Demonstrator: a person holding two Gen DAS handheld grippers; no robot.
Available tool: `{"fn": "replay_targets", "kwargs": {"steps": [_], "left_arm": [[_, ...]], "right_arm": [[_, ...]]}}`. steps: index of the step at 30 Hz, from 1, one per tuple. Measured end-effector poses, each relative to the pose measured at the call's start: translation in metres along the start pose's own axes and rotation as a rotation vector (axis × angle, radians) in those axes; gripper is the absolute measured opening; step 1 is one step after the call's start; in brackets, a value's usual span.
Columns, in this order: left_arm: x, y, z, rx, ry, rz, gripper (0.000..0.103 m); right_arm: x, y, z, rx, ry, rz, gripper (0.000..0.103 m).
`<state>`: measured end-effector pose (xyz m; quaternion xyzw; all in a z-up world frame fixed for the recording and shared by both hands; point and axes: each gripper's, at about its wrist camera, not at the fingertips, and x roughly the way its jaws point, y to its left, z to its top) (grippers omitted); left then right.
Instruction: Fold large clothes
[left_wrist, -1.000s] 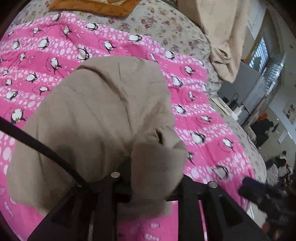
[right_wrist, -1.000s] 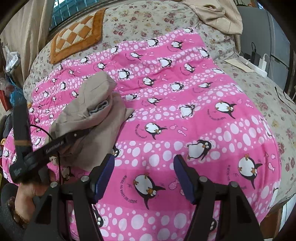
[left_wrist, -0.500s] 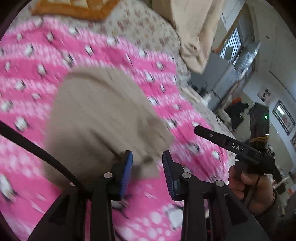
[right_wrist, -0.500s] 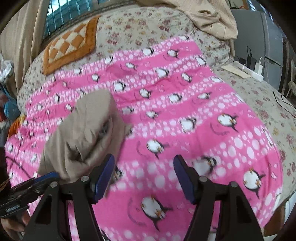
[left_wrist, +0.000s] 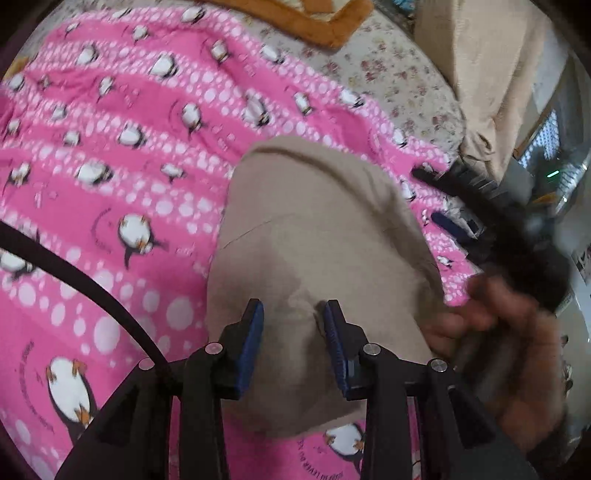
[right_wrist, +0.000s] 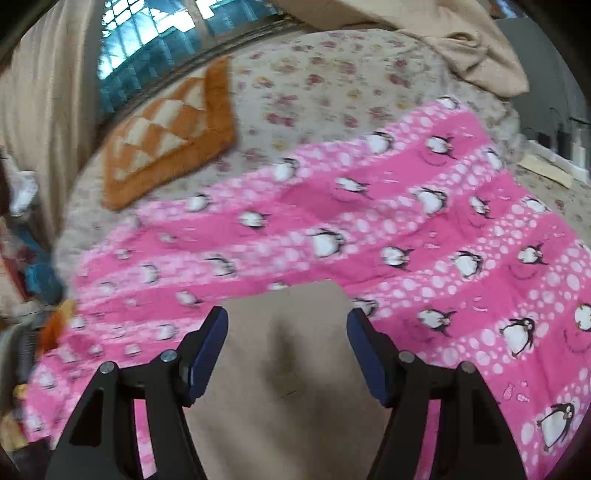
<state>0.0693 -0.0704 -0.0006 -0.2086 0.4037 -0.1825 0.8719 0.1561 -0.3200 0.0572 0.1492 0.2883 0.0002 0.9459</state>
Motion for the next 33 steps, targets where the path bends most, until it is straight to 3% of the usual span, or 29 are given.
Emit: {"fn": "replay_targets", "kwargs": {"steps": [1,3,5,9,12,15,16,17,19,23,26,28,30,31,33], "left_arm": [[0.002,0.003,-0.003,-0.014,0.016,-0.001,0.015],[0.005,0.005,-0.007,-0.011,0.037,0.009,0.015],[0.006,0.003,-0.008,-0.003,0.041,0.022,0.015],[0.006,0.002,-0.008,-0.004,0.047,0.031,0.015],[0.008,0.0,-0.009,0.011,0.043,0.039,0.015],[0.009,-0.004,-0.01,0.042,0.033,0.042,0.015],[0.009,-0.005,-0.01,0.051,0.031,0.04,0.016],[0.01,-0.008,-0.012,0.067,0.029,0.041,0.017],[0.013,-0.013,-0.014,0.098,0.023,0.061,0.017],[0.014,-0.016,-0.016,0.11,0.01,0.097,0.017],[0.014,-0.012,-0.015,0.085,0.011,0.088,0.017],[0.013,-0.01,-0.015,0.078,0.01,0.083,0.017],[0.013,-0.011,-0.015,0.08,0.01,0.082,0.017],[0.013,-0.011,-0.015,0.08,0.009,0.081,0.017],[0.013,-0.011,-0.015,0.082,0.006,0.08,0.017]], "right_arm": [[0.017,-0.008,-0.007,-0.001,0.048,-0.065,0.073],[0.037,-0.026,-0.016,0.079,0.131,-0.074,0.073],[0.041,-0.034,-0.015,0.121,0.153,-0.046,0.073],[0.027,-0.032,0.011,0.093,0.052,0.007,0.077],[0.049,-0.019,0.018,0.0,0.165,0.113,0.08],[0.088,-0.009,0.001,-0.211,0.269,-0.125,0.059],[0.11,-0.02,-0.01,-0.205,0.337,-0.167,0.038],[0.123,-0.031,-0.018,-0.172,0.385,-0.191,0.027],[0.132,-0.048,-0.023,-0.09,0.414,-0.167,0.026],[0.117,-0.034,-0.01,-0.177,0.414,-0.224,0.027],[0.075,-0.02,0.027,-0.186,0.249,-0.297,0.029],[0.047,-0.001,0.047,-0.195,0.142,-0.255,0.031],[0.03,0.034,0.059,-0.25,0.094,-0.11,0.039],[0.03,0.049,0.057,-0.292,0.117,-0.028,0.046],[0.045,0.072,0.042,-0.345,0.192,0.123,0.046]]}}
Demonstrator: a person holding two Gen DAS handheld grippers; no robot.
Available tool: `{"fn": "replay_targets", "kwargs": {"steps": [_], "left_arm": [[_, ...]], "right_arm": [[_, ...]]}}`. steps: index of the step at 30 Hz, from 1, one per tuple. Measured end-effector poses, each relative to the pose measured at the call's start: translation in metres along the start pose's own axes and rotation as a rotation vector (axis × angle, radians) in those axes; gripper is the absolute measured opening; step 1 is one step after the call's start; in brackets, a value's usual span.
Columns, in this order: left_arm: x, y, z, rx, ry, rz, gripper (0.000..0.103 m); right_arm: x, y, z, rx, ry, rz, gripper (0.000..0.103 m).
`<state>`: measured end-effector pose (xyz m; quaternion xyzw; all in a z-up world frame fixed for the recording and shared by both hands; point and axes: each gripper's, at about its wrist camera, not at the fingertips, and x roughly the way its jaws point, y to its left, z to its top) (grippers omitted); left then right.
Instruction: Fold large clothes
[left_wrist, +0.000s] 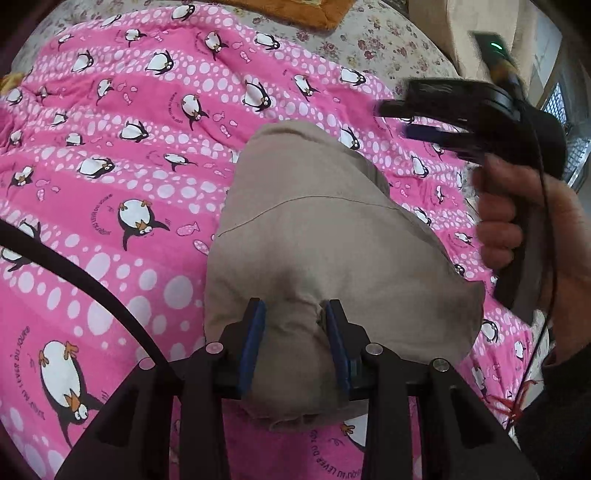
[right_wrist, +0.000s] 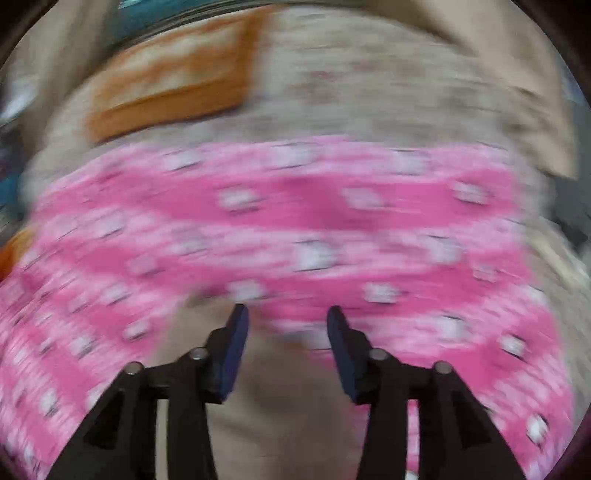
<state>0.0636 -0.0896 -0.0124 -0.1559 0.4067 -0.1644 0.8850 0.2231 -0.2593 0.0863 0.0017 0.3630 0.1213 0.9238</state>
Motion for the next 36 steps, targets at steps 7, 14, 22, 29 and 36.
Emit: {"fn": "replay_targets", "kwargs": {"steps": [7,14,22,29,36], "left_arm": [[0.0,-0.005,-0.002,0.037,-0.014,0.003,0.017],[0.0,-0.004,-0.003,0.023,-0.026,0.016,0.019],[0.001,-0.004,-0.004,0.019,-0.03,0.017,0.02],[0.0,-0.006,-0.008,0.054,-0.053,-0.002,0.026],[-0.004,0.003,-0.008,0.013,-0.06,-0.044,0.026]], "right_arm": [[0.096,-0.021,-0.044,0.085,0.165,-0.053,0.034],[0.05,-0.036,-0.041,0.149,0.143,-0.025,0.04],[-0.029,-0.034,-0.106,0.002,0.168,-0.02,0.041],[-0.047,-0.055,-0.127,0.094,0.148,-0.032,0.038],[-0.067,-0.028,-0.17,0.008,0.225,-0.025,0.038]]}}
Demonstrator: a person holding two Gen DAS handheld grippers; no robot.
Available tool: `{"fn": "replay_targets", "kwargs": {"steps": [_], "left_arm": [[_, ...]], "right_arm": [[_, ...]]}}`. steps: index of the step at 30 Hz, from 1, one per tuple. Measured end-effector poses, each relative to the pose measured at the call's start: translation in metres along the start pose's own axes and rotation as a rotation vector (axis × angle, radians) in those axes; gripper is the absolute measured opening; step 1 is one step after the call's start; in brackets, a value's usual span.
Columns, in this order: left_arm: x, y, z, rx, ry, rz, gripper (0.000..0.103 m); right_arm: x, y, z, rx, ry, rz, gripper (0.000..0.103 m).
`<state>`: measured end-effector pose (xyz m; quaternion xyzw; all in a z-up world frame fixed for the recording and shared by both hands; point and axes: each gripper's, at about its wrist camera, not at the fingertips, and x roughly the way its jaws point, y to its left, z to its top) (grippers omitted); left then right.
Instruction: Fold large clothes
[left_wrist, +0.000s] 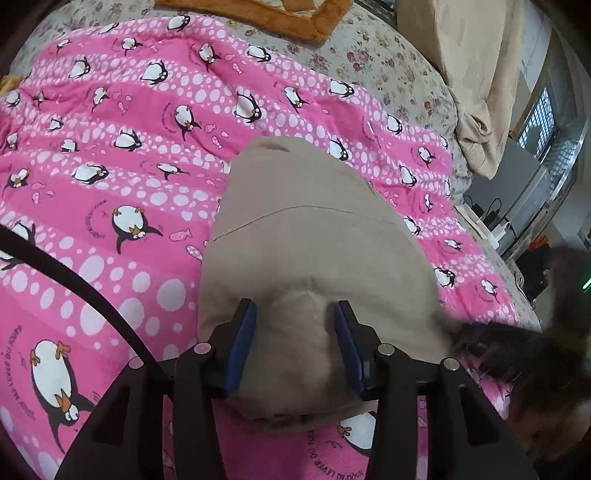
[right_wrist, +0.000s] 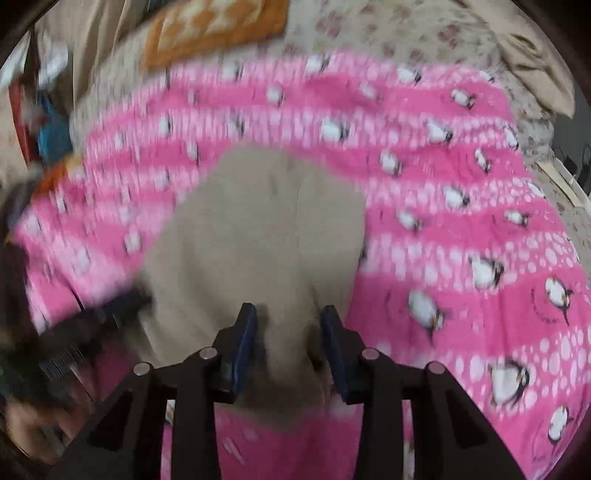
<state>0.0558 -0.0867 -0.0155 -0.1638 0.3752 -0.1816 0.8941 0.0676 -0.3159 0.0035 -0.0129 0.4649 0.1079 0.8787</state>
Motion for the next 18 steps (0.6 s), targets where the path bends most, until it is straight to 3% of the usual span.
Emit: {"fn": "replay_targets", "kwargs": {"steps": [2,4,6,7,8,10,15,18], "left_arm": [[-0.006,-0.002,0.003,0.005,-0.005,0.002,0.026],[-0.021,0.0,0.013,0.0,-0.033,0.0,0.026],[-0.032,0.006,0.028,-0.015,-0.081,0.013,0.029],[-0.035,0.01,0.036,-0.021,-0.096,0.028,0.038],[-0.036,0.017,0.049,-0.035,-0.106,0.044,0.043],[-0.029,0.03,0.064,-0.061,-0.096,0.067,0.049],[0.034,0.053,0.088,-0.001,0.118,0.011,0.049],[0.04,0.055,0.07,0.024,0.086,-0.041,0.049]], "right_arm": [[0.004,-0.007,-0.004,0.033,0.017,0.019,0.04],[-0.016,-0.02,0.003,0.071,-0.05,0.061,0.042],[-0.031,-0.036,0.006,0.123,-0.138,0.044,0.066],[-0.034,-0.047,0.009,0.167,-0.168,0.016,0.086],[-0.035,-0.057,0.011,0.214,-0.191,0.004,0.089],[-0.03,-0.071,0.018,0.287,-0.202,0.039,0.089],[0.019,-0.082,0.04,0.278,-0.116,0.139,0.089],[0.049,-0.084,0.038,0.281,-0.077,0.149,0.092]]}}
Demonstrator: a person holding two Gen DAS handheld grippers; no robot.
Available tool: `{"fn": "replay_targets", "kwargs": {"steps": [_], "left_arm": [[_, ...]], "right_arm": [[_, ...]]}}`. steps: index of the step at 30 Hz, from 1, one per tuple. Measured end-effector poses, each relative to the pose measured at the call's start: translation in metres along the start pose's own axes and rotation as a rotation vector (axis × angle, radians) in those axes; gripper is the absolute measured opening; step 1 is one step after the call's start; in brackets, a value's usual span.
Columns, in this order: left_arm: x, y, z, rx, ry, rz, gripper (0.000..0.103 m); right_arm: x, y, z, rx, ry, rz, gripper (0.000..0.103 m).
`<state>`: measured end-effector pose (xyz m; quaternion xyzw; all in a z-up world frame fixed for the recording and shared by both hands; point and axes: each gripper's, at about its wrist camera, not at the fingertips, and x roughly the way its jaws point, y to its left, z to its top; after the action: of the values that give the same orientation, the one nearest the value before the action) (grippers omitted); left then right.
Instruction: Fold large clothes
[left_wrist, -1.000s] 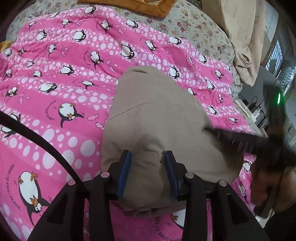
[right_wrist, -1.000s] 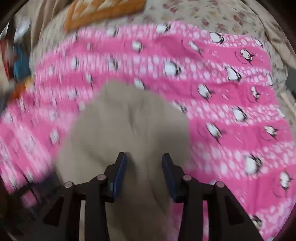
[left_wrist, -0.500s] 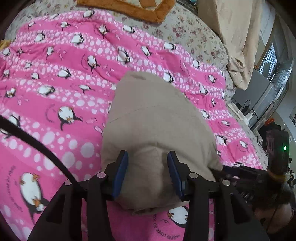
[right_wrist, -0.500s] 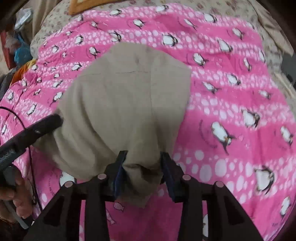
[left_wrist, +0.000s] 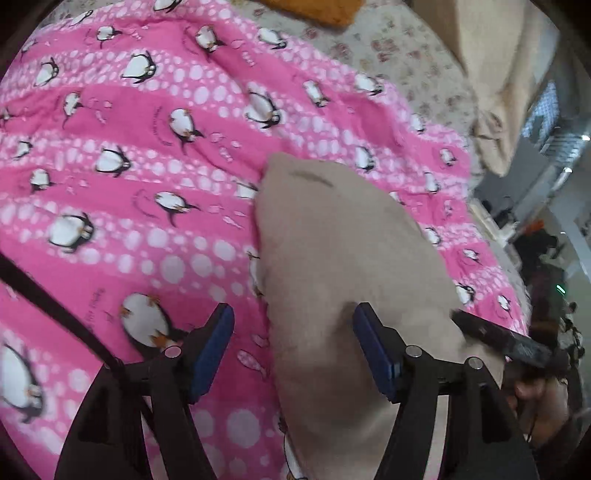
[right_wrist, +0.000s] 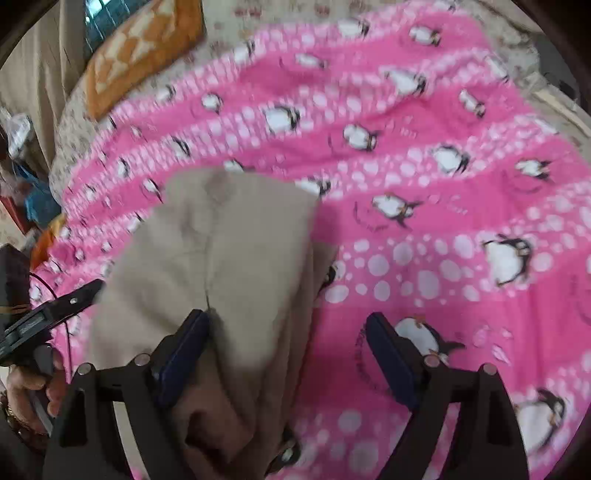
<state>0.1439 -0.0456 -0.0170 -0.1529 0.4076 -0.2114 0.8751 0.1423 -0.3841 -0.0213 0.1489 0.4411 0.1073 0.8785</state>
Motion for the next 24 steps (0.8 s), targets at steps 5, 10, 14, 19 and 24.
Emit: {"fn": "replay_targets", "kwargs": {"steps": [5,10,14,19,24], "left_arm": [[0.017,-0.008,-0.001,-0.046,0.033,0.0,0.049],[0.025,0.0,0.002,-0.096,0.076,-0.058,0.049],[0.024,0.0,0.0,-0.098,0.078,-0.05,0.049],[0.023,-0.009,-0.004,-0.047,0.049,0.002,0.045],[0.018,-0.023,-0.005,0.05,0.007,0.057,0.003]], "right_arm": [[0.024,-0.023,0.003,0.141,0.026,0.172,0.101],[0.031,-0.024,0.013,0.162,-0.014,0.284,0.101],[0.035,-0.014,0.017,0.137,-0.013,0.325,0.082],[0.038,-0.012,0.017,0.182,-0.008,0.307,0.076],[0.039,-0.004,0.018,0.207,-0.016,0.328,0.041]]}}
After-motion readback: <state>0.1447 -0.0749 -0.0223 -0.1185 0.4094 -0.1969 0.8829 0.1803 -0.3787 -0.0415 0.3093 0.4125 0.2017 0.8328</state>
